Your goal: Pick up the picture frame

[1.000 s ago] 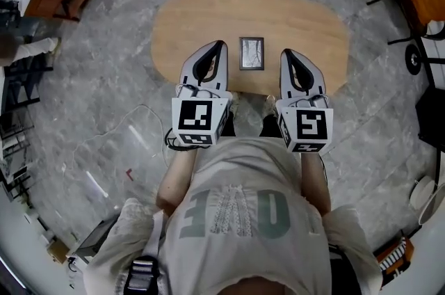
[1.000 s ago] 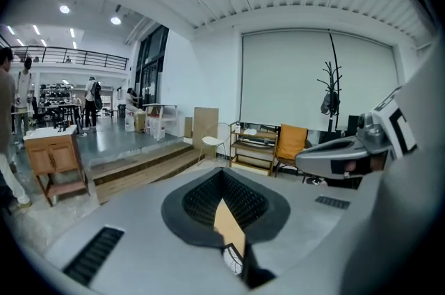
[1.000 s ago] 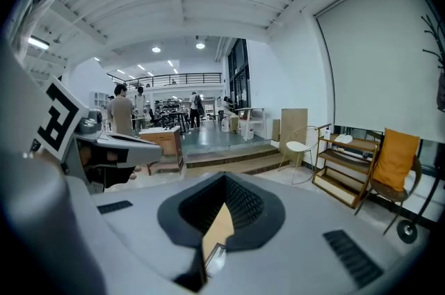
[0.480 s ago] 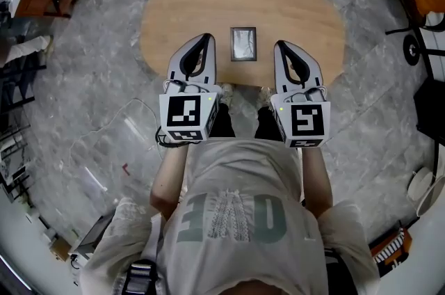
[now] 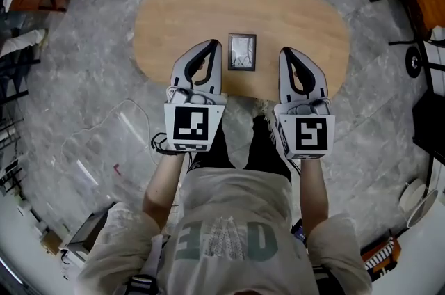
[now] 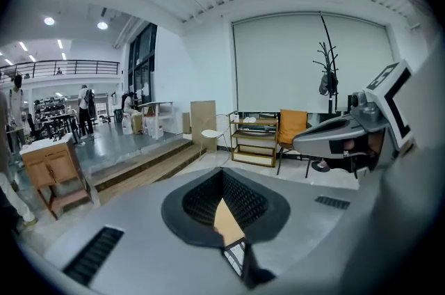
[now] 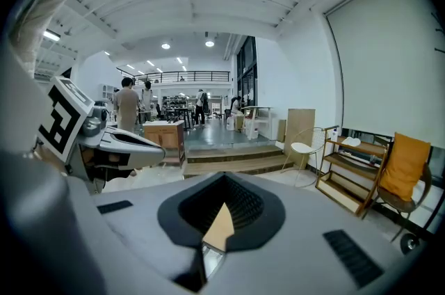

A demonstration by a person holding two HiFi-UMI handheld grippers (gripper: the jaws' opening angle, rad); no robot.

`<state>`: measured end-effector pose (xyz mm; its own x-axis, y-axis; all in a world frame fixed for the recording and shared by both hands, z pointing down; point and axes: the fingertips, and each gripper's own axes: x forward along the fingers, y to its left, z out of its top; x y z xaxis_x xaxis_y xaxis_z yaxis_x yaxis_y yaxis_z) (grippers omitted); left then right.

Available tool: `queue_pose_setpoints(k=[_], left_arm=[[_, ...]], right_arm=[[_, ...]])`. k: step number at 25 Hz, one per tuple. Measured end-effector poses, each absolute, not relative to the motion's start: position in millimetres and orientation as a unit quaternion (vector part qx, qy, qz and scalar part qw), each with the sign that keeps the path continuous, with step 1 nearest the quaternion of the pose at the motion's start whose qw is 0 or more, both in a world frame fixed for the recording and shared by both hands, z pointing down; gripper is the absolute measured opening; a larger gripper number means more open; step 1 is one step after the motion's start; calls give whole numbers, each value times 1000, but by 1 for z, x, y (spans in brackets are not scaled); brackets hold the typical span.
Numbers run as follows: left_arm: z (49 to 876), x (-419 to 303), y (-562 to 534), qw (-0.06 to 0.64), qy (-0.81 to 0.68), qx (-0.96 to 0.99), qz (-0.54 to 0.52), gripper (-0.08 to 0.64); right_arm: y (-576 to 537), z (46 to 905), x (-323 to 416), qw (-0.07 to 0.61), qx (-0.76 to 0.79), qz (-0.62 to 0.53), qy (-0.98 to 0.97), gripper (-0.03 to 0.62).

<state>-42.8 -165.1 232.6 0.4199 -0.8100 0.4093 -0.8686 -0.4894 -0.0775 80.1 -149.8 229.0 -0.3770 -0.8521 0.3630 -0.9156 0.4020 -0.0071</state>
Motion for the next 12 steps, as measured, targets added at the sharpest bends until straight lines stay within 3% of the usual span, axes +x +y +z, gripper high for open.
queue_pose_setpoints(k=[7, 12], left_arm=[[303, -35, -190, 92, -526, 830, 163, 9], [385, -42, -174, 132, -527, 814, 205, 9]], right_arm=[[-177, 288, 99, 109, 569, 110, -807, 5], [-168, 349, 96, 111, 580, 137, -795, 5]])
